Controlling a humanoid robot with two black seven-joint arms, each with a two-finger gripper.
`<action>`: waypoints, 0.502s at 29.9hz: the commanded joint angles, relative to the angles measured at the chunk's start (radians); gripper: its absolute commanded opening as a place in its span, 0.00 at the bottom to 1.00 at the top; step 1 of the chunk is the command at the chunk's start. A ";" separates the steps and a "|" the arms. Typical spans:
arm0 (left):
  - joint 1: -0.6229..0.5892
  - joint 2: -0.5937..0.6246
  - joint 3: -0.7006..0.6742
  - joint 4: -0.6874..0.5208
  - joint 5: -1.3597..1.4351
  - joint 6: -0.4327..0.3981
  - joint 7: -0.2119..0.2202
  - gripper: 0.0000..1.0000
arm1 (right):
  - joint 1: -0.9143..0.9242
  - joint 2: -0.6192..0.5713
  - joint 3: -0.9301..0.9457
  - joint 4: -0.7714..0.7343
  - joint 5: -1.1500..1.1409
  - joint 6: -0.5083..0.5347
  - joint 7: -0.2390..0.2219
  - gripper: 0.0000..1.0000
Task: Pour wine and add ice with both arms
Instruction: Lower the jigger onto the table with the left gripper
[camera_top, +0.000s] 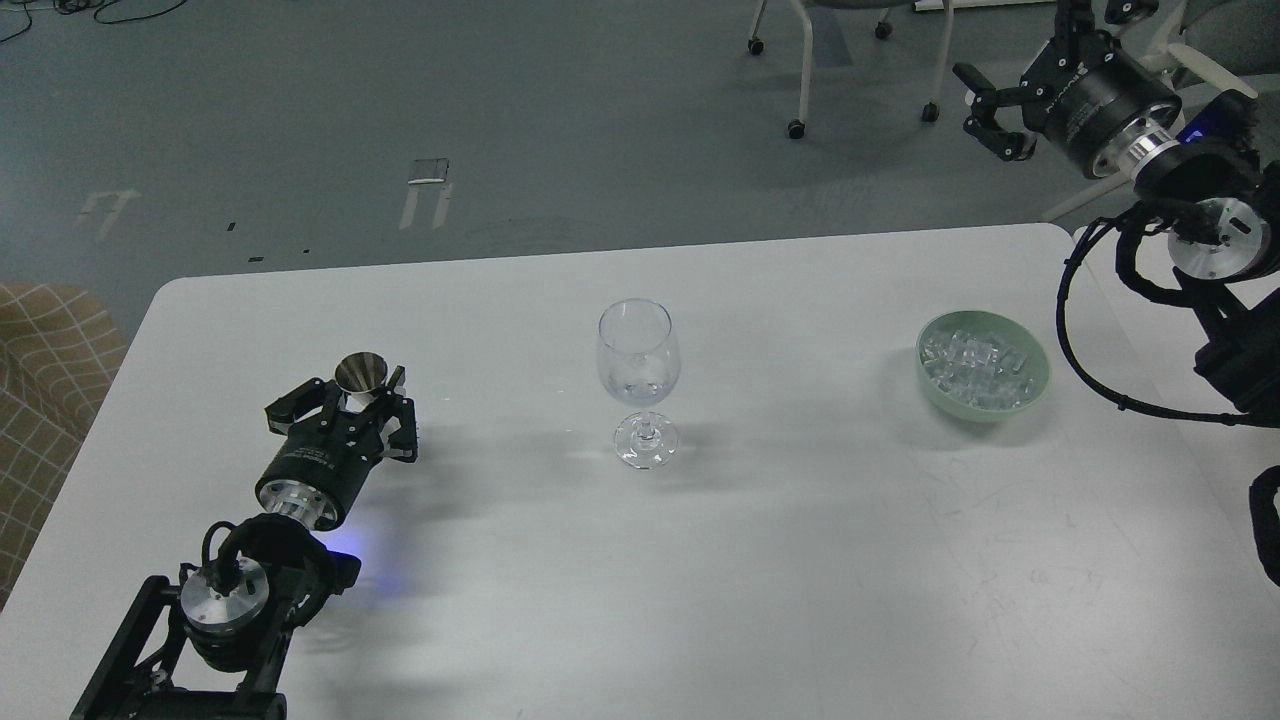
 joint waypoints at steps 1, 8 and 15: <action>0.001 0.005 0.000 0.000 0.001 0.001 0.001 0.44 | 0.000 0.001 0.000 0.000 0.000 0.000 0.000 1.00; 0.001 0.008 0.000 0.005 0.001 0.005 0.003 0.55 | 0.000 0.001 -0.001 0.000 0.000 0.000 0.000 1.00; 0.001 0.008 0.001 0.009 0.009 0.017 0.003 0.61 | 0.000 0.001 0.000 0.000 0.000 0.000 0.000 1.00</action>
